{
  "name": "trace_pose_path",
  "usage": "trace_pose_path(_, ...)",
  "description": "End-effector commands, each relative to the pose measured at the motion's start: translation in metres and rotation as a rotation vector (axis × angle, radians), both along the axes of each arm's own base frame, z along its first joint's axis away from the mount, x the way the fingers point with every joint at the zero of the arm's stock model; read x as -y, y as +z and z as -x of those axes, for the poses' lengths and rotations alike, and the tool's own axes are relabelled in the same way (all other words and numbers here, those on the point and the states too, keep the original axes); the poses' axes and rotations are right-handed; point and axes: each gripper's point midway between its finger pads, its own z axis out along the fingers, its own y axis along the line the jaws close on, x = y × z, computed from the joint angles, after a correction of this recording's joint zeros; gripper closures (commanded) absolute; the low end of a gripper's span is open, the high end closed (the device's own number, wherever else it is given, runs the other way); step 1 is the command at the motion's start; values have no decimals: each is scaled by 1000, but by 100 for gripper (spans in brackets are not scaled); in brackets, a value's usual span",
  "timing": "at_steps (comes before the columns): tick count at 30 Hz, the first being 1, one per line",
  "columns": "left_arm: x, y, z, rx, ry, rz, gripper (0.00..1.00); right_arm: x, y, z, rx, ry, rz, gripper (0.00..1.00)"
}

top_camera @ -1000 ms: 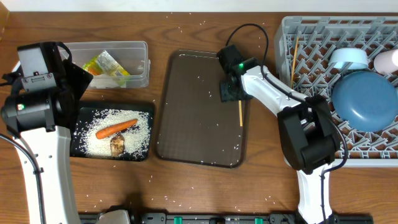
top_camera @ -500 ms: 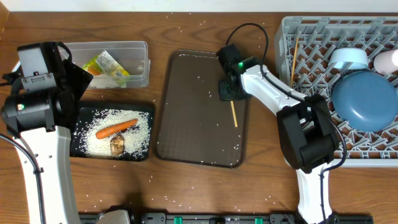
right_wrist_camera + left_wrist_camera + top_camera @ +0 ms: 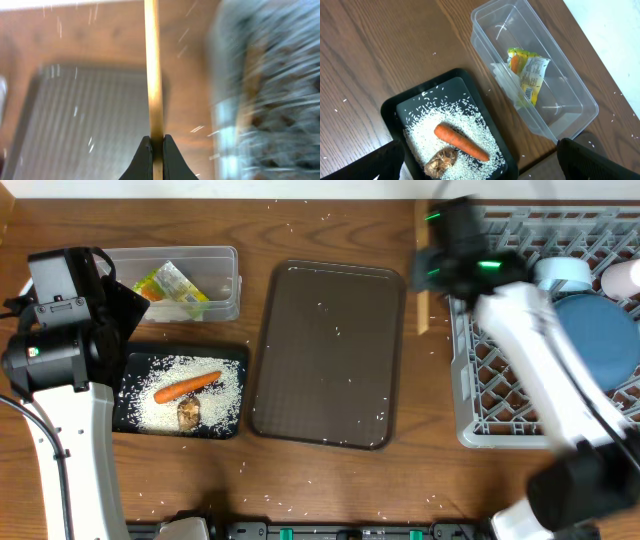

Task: Sort waste into correct bins and load items into the dishwasher rack
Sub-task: 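Carry the chopstick right and insert it upright into the rack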

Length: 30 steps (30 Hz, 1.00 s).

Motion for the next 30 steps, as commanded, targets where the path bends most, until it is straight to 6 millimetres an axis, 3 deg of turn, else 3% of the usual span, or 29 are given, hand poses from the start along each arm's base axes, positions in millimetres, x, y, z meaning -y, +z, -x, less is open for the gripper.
trace_pose_path(1, -3, 4, 1, 5, 11, -13, 2, 44, 19, -3, 52, -33, 69, 99)
trace_pose_path(4, -3, 4, 1, 5, 12, -13, 2, 66, 17, -6, 50, -17, 105, 99)
trace_pose_path(7, -3, 4, 1, 5, 12, -13, 2, 82, 0, -14, 15, -13, 143, 99)
trace_pose_path(17, -3, 4, 1, 5, 11, -13, 2, 98, -70, -42, -94, -8, 179, 98)
trace_pose_path(18, -3, 4, 1, 5, 12, -13, 2, 98, -76, -43, -106, -6, 180, 92)
trace_pose_path(22, -3, 4, 1, 5, 12, -13, 2, 96, -91, -44, -136, 0, 180, 48)
trace_pose_path(23, -3, 4, 1, 5, 12, -13, 2, 95, -91, -44, -137, 2, 180, 43)
trace_pose_path(30, -3, 4, 1, 5, 12, -13, 2, 91, -78, -37, -132, -25, 149, 35)
